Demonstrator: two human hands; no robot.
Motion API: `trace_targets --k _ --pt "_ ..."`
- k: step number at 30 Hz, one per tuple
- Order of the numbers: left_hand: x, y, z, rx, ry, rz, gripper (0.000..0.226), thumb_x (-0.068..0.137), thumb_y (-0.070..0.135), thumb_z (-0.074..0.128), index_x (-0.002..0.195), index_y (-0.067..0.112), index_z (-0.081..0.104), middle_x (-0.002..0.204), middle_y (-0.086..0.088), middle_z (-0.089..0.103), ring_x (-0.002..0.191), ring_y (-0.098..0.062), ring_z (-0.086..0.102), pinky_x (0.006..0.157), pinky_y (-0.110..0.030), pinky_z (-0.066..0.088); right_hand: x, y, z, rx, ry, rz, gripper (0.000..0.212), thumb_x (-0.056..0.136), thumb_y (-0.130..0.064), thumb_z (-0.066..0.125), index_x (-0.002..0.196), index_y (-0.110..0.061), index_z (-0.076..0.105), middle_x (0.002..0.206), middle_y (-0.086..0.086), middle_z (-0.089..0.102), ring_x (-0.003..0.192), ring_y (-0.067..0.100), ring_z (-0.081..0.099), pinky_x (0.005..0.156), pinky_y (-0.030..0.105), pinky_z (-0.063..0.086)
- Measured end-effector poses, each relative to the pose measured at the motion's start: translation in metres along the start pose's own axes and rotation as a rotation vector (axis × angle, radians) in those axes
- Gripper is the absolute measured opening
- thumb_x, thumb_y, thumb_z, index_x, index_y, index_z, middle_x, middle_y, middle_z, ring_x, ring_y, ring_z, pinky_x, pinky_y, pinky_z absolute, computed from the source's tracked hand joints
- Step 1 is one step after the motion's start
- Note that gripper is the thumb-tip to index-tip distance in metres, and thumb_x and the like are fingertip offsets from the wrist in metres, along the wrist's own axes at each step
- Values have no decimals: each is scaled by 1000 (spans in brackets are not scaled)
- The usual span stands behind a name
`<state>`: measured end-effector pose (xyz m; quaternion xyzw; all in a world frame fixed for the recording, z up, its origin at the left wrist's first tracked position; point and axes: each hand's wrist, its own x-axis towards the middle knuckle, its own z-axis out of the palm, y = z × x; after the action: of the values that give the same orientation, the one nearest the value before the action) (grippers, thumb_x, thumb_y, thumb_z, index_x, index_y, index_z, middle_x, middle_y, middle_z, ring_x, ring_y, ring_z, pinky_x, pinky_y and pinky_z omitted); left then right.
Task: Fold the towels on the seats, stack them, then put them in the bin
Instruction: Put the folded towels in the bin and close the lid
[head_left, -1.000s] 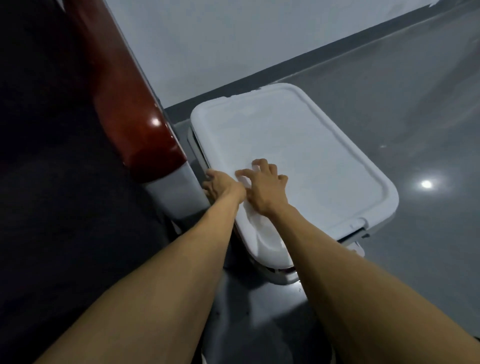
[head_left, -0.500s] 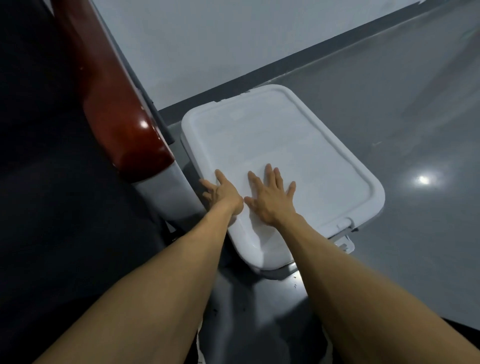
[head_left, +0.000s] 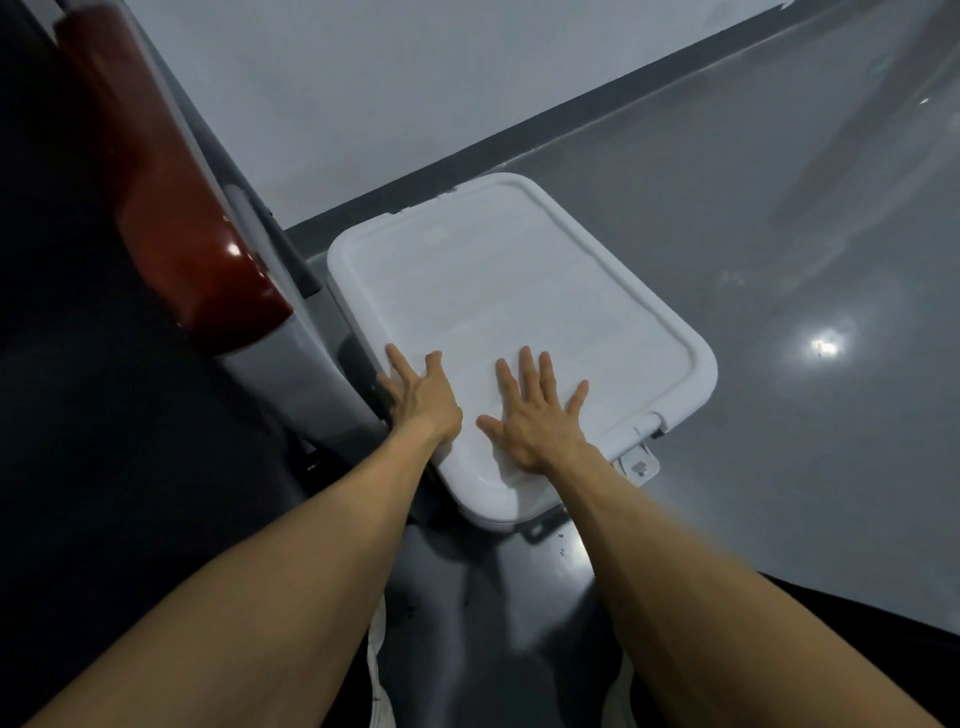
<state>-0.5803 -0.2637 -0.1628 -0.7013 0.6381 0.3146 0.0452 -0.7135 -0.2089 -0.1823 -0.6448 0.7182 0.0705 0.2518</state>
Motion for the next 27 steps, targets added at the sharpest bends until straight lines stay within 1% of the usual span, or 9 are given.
trace_targets --k 8,11,14,16,17,20,21,23,27 --pt "-4 -2 10 163 -68 -71 96 93 -15 44 158 22 -16 150 -19 -49 147 -49 -24 119 -60 17 -10 -5 17 -70 62 -69 75 101 -62 17 157 -26 -17 160 6 -34 146 29 -34 114 70 -10" --pt "-7 -5 9 185 -95 -55 95 95 -11 44 159 22 -17 152 -18 -47 147 -45 -27 121 -57 3 -10 -2 22 -75 77 -67 74 101 -63 15 156 -27 -19 160 5 -34 146 29 -34 115 69 -12" --pt "-10 -9 12 208 -110 21 88 96 -5 43 159 19 -14 158 -9 -41 145 -43 -33 123 -57 -3 -12 10 27 -46 89 -66 74 101 -64 14 157 -29 -19 160 2 -35 146 25 -34 115 63 -15" --pt "-11 -7 12 210 -98 46 83 100 9 47 160 15 -11 160 -11 -36 144 -44 -33 123 -56 -5 -12 14 27 -20 81 -67 74 100 -65 15 157 -30 -18 160 -1 -35 147 22 -34 115 60 -17" --pt "-12 -5 10 208 -89 47 81 103 22 48 160 13 -10 161 -14 -33 145 -46 -32 123 -55 -7 -12 14 25 -10 87 -77 73 101 -64 16 158 -30 -15 161 -1 -32 148 22 -31 116 60 -15" --pt "-16 7 13 208 -86 143 92 100 54 48 160 10 -6 163 -20 -26 148 -43 -27 122 -51 -12 -13 23 18 -1 245 -88 60 104 -52 26 158 -28 12 167 4 -2 153 24 -2 118 57 9" --pt "-18 14 18 202 -101 218 94 98 57 50 160 13 -5 163 -18 -26 149 -41 -26 122 -50 -11 -15 29 15 39 321 -47 54 105 -46 31 154 -27 21 164 7 8 151 26 7 116 55 16" --pt "-25 28 31 204 -153 369 95 96 56 56 161 21 -3 164 -13 -26 150 -39 -24 123 -53 -9 -19 47 15 132 417 106 48 104 -37 37 150 -26 26 159 11 15 147 29 13 115 54 17" --pt "-37 53 58 267 -198 509 96 92 55 63 161 33 -1 164 -11 -27 149 -38 -27 121 -62 -9 -30 79 17 171 510 315 50 102 -46 43 144 -21 33 157 15 19 146 33 15 117 52 18"
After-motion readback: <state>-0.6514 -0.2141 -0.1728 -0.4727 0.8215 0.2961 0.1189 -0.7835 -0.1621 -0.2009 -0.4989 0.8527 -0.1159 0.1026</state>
